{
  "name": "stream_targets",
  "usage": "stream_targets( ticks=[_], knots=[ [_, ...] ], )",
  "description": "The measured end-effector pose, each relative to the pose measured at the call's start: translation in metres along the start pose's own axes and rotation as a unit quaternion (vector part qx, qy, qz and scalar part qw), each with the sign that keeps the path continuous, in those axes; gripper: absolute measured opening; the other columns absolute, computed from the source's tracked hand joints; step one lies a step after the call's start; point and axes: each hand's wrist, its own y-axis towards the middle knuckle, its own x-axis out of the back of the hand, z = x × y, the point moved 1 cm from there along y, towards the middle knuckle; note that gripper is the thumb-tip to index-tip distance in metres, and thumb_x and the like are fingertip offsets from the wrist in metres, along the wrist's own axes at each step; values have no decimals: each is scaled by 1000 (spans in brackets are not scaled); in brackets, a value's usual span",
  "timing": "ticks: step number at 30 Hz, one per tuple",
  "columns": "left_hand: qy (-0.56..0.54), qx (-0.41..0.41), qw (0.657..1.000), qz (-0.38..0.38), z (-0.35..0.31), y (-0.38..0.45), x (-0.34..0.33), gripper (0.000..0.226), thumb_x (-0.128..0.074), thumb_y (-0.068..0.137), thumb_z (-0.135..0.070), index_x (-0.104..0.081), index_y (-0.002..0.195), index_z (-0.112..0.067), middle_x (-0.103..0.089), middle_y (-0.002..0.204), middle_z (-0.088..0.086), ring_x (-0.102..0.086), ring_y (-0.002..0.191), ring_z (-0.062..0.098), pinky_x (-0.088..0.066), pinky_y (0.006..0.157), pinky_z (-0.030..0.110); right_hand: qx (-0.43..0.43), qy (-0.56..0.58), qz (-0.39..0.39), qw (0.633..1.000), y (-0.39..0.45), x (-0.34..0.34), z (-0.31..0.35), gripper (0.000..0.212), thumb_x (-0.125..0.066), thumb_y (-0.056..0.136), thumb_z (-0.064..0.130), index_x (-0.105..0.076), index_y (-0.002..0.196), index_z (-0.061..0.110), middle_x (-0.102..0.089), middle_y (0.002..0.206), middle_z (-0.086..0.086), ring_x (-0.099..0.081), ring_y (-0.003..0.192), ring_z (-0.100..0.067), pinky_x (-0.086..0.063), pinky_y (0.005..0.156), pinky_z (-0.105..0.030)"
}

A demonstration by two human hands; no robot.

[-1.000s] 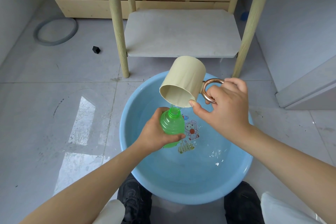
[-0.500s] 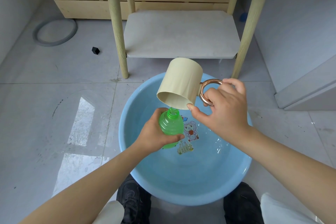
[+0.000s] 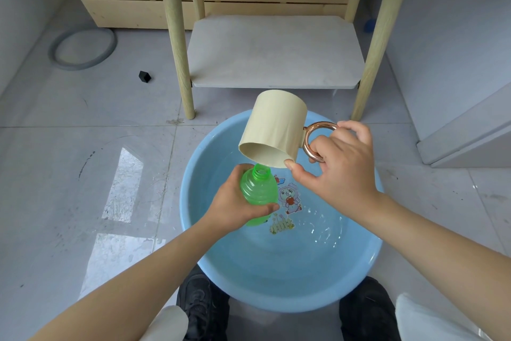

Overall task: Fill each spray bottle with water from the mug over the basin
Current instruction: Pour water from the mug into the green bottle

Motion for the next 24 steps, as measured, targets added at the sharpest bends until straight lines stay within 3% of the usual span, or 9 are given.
stream_targets(
  ticks=[6,9,11,18,24],
  knots=[
    [5,5,1000,-1,4,0,1,79,-89,59,-33,-41,122,-31,-57,109,-15,-55,98,3,-42,72,9,-118,-2,51,992,-3,-8,-6,42,-56,76,54,-35,60,21,-22,48,20,-36,54,-14,-31,82,-31],
    [3,8,1000,0,8,0,1,79,-89,59,-32,-42,122,-29,-58,108,-13,-57,98,5,-42,72,8,-149,-50,116,981,-12,-19,-22,43,-51,75,57,-38,55,21,-41,45,12,-41,50,-18,-26,79,-29],
    [1,10,1000,1,9,0,2,77,-89,59,-31,-43,121,-28,-59,107,-13,-57,96,5,-42,72,8,-135,-89,164,973,-21,-26,-31,42,-56,72,53,-39,53,21,-48,44,7,-45,49,-20,-25,77,-31],
    [-2,12,1000,0,12,-1,2,77,-90,58,-30,-44,120,-28,-60,106,-10,-58,97,9,-45,76,15,-55,-212,358,907,-38,-44,-38,43,-79,60,42,-57,50,7,-48,39,-3,-52,49,-23,-29,75,-37],
    [-3,12,1000,-7,13,-1,3,75,-90,58,-31,-44,118,-28,-59,107,-10,-58,97,9,-44,76,16,5,-269,461,846,-51,-48,-39,39,-67,73,46,-64,62,9,-58,54,-3,-54,60,-21,-25,79,-34]
  ],
)
